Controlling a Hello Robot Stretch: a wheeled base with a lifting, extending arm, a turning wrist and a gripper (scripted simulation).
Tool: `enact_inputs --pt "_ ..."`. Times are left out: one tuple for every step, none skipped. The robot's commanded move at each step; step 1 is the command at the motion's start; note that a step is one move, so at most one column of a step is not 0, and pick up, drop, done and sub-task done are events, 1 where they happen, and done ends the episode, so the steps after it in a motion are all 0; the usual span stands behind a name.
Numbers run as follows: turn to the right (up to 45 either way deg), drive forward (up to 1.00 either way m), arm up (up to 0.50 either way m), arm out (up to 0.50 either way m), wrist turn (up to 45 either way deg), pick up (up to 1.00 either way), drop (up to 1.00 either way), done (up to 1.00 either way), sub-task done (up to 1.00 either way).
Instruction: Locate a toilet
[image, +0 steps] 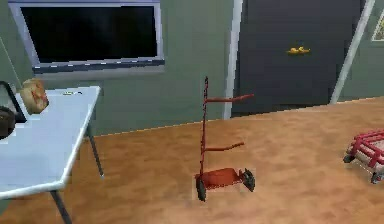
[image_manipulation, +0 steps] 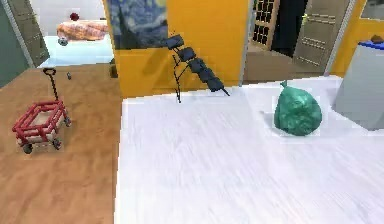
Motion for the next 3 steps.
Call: enact_inputs --pt "45.0 0.0 0.0 0.0 0.0 0.0 0.0 0.0 0.0" --pt "45.0 0.0 0.0 0.0 0.0 0.0 0.0 0.0 0.0" --pt "12.0 0.0 0.0 0.0 0.0 0.0 0.0 0.0 0.0"
